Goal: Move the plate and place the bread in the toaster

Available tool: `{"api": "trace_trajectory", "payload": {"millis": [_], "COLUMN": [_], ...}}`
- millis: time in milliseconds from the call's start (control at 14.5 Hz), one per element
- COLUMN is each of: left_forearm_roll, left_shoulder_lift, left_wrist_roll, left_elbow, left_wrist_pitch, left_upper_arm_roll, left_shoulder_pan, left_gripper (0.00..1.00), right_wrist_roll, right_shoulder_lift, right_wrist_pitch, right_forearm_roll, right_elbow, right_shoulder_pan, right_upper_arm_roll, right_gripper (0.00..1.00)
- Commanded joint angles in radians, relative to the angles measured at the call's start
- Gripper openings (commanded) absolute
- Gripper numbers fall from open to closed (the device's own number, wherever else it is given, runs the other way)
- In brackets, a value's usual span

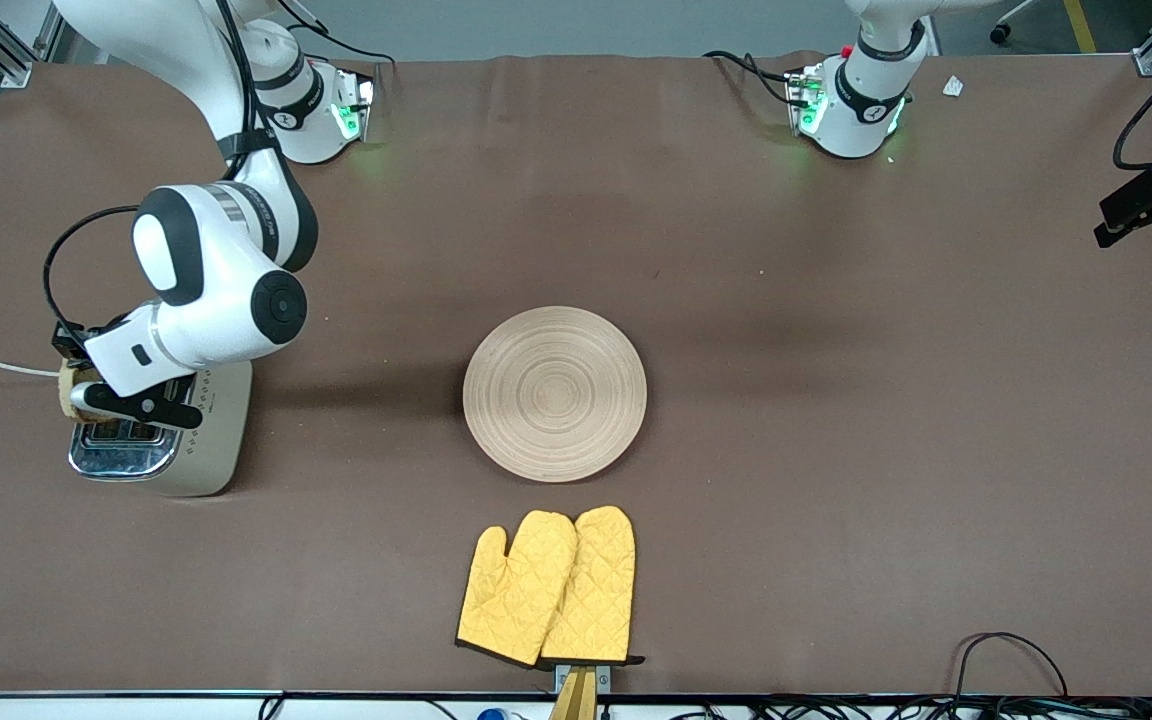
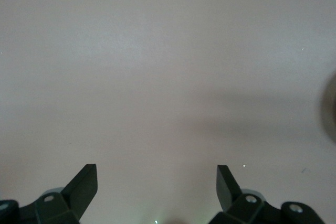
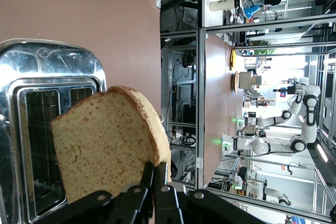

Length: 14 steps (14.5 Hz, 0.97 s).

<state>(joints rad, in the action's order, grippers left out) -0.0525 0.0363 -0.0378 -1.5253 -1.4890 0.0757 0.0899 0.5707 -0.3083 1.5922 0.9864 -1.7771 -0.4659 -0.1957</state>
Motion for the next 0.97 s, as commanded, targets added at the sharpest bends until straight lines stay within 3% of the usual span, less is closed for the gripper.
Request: {"api": "trace_trajectory", "payload": {"millis": [0,898], "left_forearm_roll": [0.014,0.014], "left_shoulder_lift": [-0.009,-0.044], "left_wrist_roll": [0.018,0.016], "left_elbow": [0.002,0.031], "left_wrist_pitch": [0.007,0.003], "left_upper_arm_roll": [-0.005,0.001], "left_shoulder_pan": [0.001,-0.015], "left_gripper": [1.00,1.00], "right_wrist_roll": [0.008,0.012], "right_shoulder_lift": [-0.014,-0.037], "right_wrist_pitch": [0.003,0.006], "right_forearm_roll": [0.023,0.009], "right_elbow": [0.016,0.036], "right_shoulder_pan": [0.001,-0.048], "right_upper_arm_roll": [0.006,0.007], "right_gripper": [0.00,0.00]}}
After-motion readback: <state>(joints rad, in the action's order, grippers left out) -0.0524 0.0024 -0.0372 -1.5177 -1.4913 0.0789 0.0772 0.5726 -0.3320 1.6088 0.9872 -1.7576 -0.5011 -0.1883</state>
